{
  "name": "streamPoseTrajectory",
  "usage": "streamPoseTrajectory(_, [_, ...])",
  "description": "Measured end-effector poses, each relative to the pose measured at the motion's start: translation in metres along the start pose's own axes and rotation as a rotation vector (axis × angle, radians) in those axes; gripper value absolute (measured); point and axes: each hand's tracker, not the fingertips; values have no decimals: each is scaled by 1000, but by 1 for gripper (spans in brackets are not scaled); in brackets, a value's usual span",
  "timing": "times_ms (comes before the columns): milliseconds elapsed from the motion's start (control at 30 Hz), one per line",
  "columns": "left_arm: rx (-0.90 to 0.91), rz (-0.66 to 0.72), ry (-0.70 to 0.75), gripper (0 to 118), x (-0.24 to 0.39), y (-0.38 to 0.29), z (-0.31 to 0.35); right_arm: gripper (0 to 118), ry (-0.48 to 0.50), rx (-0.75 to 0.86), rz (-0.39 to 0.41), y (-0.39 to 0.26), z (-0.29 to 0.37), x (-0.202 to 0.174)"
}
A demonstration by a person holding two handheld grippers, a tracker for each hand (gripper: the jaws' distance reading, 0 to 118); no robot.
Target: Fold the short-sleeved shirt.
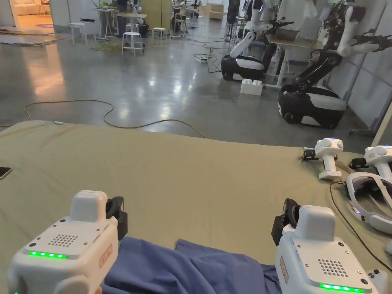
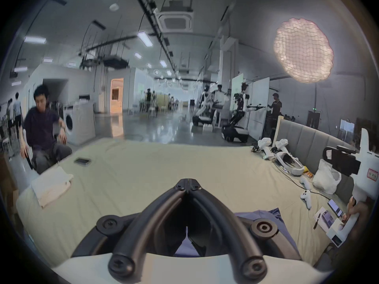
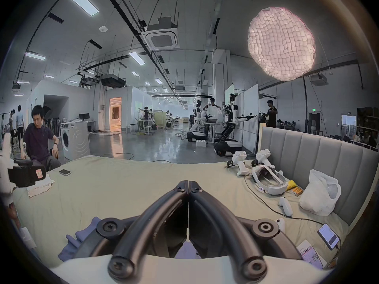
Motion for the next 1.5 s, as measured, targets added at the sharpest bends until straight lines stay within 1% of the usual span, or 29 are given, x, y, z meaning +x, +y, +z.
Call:
streamPoseTrajectory(133, [-170, 66, 0, 0, -34, -15, -49, 0, 9, -22, 15, -3, -7, -2])
streamPoseTrajectory(267, [-330, 80, -17, 0, -57, -26, -112, 0, 4, -47, 23, -6, -12, 2])
streamPoseTrajectory(333, [-441, 88, -22, 0, -65, -31, -151, 0, -3, -59, 32, -11, -14, 6])
streamPoseTrajectory(367, [-481, 94, -30, 3, -68, -33, -166, 0, -9, -68, 39, -13, -15, 8])
streamPoseTrajectory(400, [-531, 85, -35, 11, -71, -37, -183, 0, -14, -78, 45, -17, -16, 11])
streamPoseTrajectory(433, [-565, 80, -41, 24, -70, -42, -196, 0, -19, -91, 53, -21, -18, 15])
streamPoseTrajectory(467, [-586, 82, -57, 47, -72, -47, -208, 0, -32, -106, 60, -24, -19, 18])
streamPoseTrajectory(500, [-625, 86, -66, 59, -74, -52, -220, 0, -45, -117, 63, -28, -20, 21])
streamPoseTrajectory(533, [-667, 95, -79, 63, -77, -58, -232, 0, -54, -128, 61, -32, -22, 26])
streamPoseTrajectory(567, [-698, 97, -89, 63, -75, -63, -236, 0, -64, -141, 59, -35, -23, 30])
streamPoseTrajectory(633, [-756, 109, -39, 63, -68, -74, -241, 0, -83, -175, 51, -41, -26, 37])
streamPoseTrajectory(733, [-797, 101, -42, 63, -61, -89, -247, 0, -98, -204, 49, -49, -29, 46])
streamPoseTrajectory(767, [-816, 67, -24, 63, -56, -94, -249, 0, -103, -213, 50, -51, -31, 48])
streamPoseTrajectory(900, [-773, -45, 34, 60, -45, -99, -257, 0, -105, -256, 48, -59, -39, 54])
streamPoseTrajectory(933, [-759, -91, 45, 56, -39, -101, -257, 0, -106, -276, 48, -61, -43, 56])
streamPoseTrajectory(1000, [-743, -154, 52, 31, -35, -105, -259, 0, -106, -333, 50, -67, -55, 60])
streamPoseTrajectory(1033, [-744, -151, 47, 18, -33, -105, -258, 1, -109, -377, 54, -71, -64, 62])
streamPoseTrajectory(1067, [-748, -140, 33, 9, -34, -105, -258, 4, -115, -416, 58, -75, -73, 65])
streamPoseTrajectory(1100, [-749, -126, 29, 8, -34, -105, -255, 16, -111, -472, 55, -80, -83, 69])
streamPoseTrajectory(1167, [-717, -81, 9, 7, -39, -101, -245, 49, -69, -561, 9, -94, -104, 77])
streamPoseTrajectory(1200, [-696, -52, -11, 7, -42, -98, -238, 50, -37, -604, -19, -103, -114, 83])
streamPoseTrajectory(1233, [-678, -35, -23, 7, -43, -94, -227, 50, -25, -640, -26, -112, -124, 85])
streamPoseTrajectory(1300, [-639, -19, -23, 7, -48, -88, -209, 50, -23, -749, -19, -128, -145, 85])
streamPoseTrajectory(1333, [-623, -13, -21, 7, -51, -86, -199, 50, 8, -798, -18, -138, -152, 85])
streamPoseTrajectory(1367, [-597, -2, -21, 7, -54, -84, -190, 50, 15, -814, -22, -146, -160, 85])
streamPoseTrajectory(1433, [-563, 11, -35, 7, -59, -80, -171, 50, 68, -878, -28, -163, -174, 82])
streamPoseTrajectory(1467, [-553, 8, -34, 7, -61, -79, -163, 47, 81, -903, -22, -172, -179, 81])
streamPoseTrajectory(1500, [-534, -3, -31, 7, -52, -74, -145, 39, 98, -929, -24, -179, -183, 80])
